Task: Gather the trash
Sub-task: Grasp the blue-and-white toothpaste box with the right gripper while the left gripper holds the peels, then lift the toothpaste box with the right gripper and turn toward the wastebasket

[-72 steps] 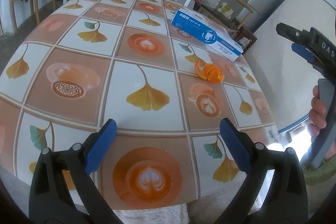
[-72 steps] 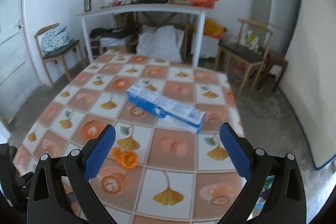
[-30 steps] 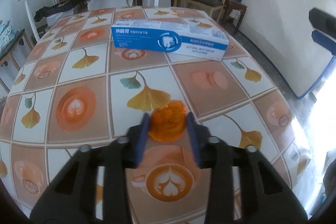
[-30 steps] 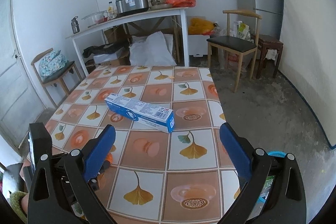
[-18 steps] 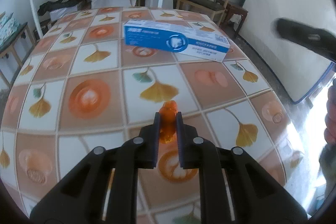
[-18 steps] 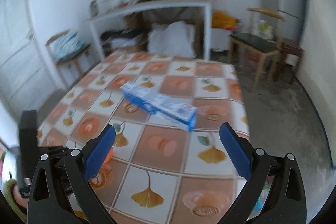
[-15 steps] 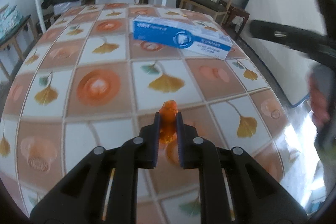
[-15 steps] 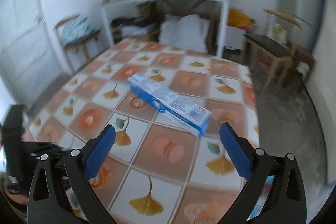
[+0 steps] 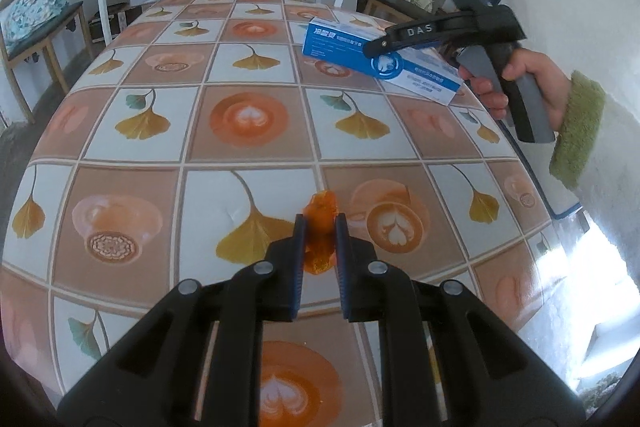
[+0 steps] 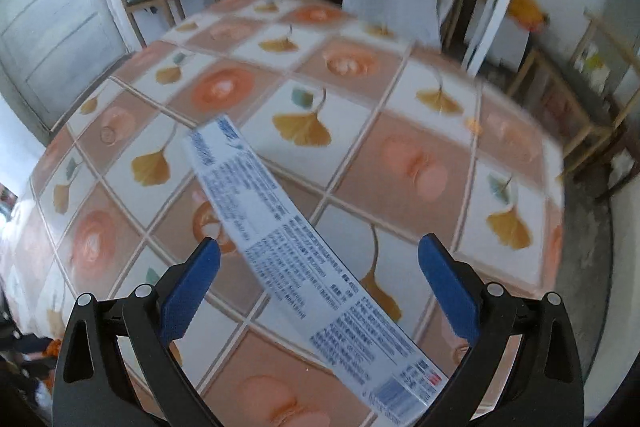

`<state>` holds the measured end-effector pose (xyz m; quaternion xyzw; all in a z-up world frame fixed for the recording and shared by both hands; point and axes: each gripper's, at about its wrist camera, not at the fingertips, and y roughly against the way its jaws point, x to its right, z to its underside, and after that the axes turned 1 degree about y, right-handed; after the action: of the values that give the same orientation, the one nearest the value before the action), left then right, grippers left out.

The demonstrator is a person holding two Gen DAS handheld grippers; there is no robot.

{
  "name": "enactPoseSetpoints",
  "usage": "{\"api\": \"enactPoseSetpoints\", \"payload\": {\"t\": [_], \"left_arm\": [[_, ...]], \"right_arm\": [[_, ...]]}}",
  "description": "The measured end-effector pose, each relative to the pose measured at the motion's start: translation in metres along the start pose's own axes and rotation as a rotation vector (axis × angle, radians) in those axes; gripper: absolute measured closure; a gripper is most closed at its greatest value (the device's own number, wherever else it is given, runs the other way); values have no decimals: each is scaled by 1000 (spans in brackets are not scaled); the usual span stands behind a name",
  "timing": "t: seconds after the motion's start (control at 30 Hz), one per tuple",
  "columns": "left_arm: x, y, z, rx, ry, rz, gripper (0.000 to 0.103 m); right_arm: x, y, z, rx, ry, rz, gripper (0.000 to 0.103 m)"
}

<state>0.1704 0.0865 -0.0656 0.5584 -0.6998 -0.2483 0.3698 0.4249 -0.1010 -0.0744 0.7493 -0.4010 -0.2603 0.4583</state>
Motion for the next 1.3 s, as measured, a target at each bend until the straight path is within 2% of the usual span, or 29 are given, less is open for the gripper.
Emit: {"api": "enactPoseSetpoints", "payload": {"t": [0.07, 0.2, 0.3, 0.37, 0.4, 0.47, 0.5, 0.57, 0.67, 0.83, 0.93, 1.07, 1.2, 1.23, 1.3], "left_arm": [[-1, 0, 1, 3, 1, 4, 90], [-2, 1, 1, 6, 8, 10, 90], [-2, 2, 2, 9, 10, 13, 90], [-3, 2, 2, 11, 15, 15, 90], [-3, 2, 3, 13, 17, 16, 90], [-3, 3, 4, 16, 21, 17, 90], [-3, 3, 4, 18, 21, 18, 90], [-3, 4, 5, 20, 21, 18, 90], [-3, 5, 7, 24, 21, 23, 90], [-7, 10, 11, 28, 31, 34, 90], [-10, 12, 12, 34, 38, 39, 90], [-11, 12, 13, 32, 38, 44, 90], [-6, 11, 13, 28, 25, 42, 90], [-4, 11, 13, 29, 20, 40, 90], [-2, 10, 13, 29, 13, 33, 90]], "right_arm": [[-3, -3, 4, -34, -7, -10, 7], [-19, 2, 16, -57, 26, 39, 7], [-33, 8, 26, -66, 39, 66, 17], [-40, 12, 33, -68, 43, 98, 30], [-42, 15, 36, -68, 41, 108, 33], [-45, 22, 42, -64, 23, 122, 49], [-44, 26, 46, -63, 0, 120, 54], [-41, 32, 53, -74, -61, 66, 62], [-34, 41, 70, -89, -170, -10, 67], [-27, 60, 117, -119, -359, -161, 68], [-35, 75, 147, -131, -391, -190, 68], [-42, 91, 182, -150, -408, -183, 68], [-44, 103, 204, -148, -401, -115, 67], [-43, 104, 204, -140, -395, -100, 65], [-44, 109, 204, -100, -381, -76, 47]]}}
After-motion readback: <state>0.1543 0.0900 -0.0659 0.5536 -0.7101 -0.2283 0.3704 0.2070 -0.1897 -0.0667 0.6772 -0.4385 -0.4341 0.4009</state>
